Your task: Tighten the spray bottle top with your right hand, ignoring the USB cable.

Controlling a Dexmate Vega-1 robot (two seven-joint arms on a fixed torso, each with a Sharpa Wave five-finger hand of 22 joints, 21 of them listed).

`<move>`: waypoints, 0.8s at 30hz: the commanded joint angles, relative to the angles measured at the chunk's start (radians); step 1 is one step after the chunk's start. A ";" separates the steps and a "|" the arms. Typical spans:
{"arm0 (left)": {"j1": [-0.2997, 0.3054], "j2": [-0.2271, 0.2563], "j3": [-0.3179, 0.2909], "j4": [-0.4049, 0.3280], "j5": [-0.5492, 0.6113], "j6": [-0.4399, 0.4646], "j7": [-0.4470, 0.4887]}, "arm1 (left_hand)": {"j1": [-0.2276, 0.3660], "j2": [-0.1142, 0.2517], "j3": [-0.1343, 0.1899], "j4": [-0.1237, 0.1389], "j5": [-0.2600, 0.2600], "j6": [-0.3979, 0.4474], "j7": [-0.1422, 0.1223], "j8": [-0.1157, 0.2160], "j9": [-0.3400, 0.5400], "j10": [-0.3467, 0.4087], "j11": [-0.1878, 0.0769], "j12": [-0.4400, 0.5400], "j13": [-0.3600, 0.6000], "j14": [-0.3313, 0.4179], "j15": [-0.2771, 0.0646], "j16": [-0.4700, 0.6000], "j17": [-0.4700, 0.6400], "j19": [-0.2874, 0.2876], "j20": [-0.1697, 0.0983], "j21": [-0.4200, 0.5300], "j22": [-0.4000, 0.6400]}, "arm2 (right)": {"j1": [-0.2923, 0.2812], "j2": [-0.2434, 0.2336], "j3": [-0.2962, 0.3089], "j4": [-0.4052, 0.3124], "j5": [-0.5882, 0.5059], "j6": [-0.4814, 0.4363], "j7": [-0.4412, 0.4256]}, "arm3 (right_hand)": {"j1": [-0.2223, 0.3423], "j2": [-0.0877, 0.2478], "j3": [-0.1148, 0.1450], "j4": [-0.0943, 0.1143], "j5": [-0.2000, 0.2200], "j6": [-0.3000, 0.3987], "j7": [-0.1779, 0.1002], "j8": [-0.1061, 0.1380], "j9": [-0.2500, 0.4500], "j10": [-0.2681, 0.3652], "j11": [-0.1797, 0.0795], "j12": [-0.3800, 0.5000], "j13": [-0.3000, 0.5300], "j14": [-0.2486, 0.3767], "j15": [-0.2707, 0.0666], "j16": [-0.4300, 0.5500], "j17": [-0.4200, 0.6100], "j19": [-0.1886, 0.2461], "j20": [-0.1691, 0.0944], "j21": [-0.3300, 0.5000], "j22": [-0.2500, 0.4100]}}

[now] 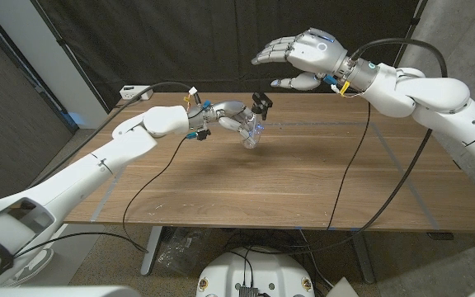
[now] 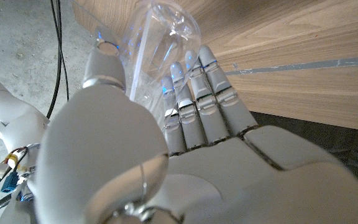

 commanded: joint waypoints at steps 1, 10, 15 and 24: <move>-0.032 0.040 0.008 -0.058 0.067 0.053 -0.042 | 0.027 0.098 0.327 0.189 -0.004 0.210 0.005 0.004 0.005 0.110 -0.107 0.004 0.002 0.127 -0.126 0.006 0.005 -0.001 0.006 0.002 0.003 | 0.045 -0.044 0.004 -0.013 -0.004 0.084 0.073 | 0.015 -0.001 -0.004 0.001 0.007 0.011 -0.001 -0.001 0.001 0.004 -0.009 0.001 0.001 0.005 -0.022 0.007 0.003 0.001 -0.010 -0.002 0.002; -0.035 0.030 0.008 -0.044 0.088 0.041 -0.028 | 0.024 0.099 0.330 0.190 -0.005 0.207 0.004 0.003 0.006 0.106 -0.108 0.003 0.003 0.122 -0.125 0.005 0.005 -0.006 0.007 0.001 0.003 | 0.106 -0.029 -0.019 0.029 0.005 0.199 0.110 | 0.021 0.003 -0.009 0.005 0.009 0.021 0.000 0.001 0.002 0.013 -0.012 0.005 0.001 0.014 -0.025 0.012 0.004 -0.001 -0.013 -0.004 0.002; -0.029 0.021 0.006 -0.033 0.107 0.019 0.000 | 0.023 0.098 0.332 0.190 -0.005 0.209 0.003 0.002 0.005 0.108 -0.107 0.003 0.002 0.123 -0.124 0.005 0.005 -0.006 0.006 0.001 0.003 | 0.138 -0.011 -0.032 0.050 -0.015 0.267 0.100 | 0.023 0.005 -0.012 0.007 0.009 0.027 0.000 0.003 0.002 0.017 -0.013 0.006 0.001 0.016 -0.032 0.013 0.004 -0.002 -0.016 -0.004 0.002; -0.041 0.010 0.014 -0.018 0.129 -0.008 -0.007 | 0.021 0.098 0.334 0.190 -0.005 0.210 0.002 0.002 0.004 0.106 -0.109 0.002 0.001 0.122 -0.127 0.005 0.005 -0.009 0.007 0.000 0.003 | 0.157 0.022 -0.050 0.084 -0.081 0.335 0.036 | 0.025 0.010 -0.018 0.012 0.010 0.038 -0.001 0.005 0.002 0.019 -0.014 0.006 0.001 0.017 -0.038 0.015 0.005 -0.005 -0.020 -0.006 0.002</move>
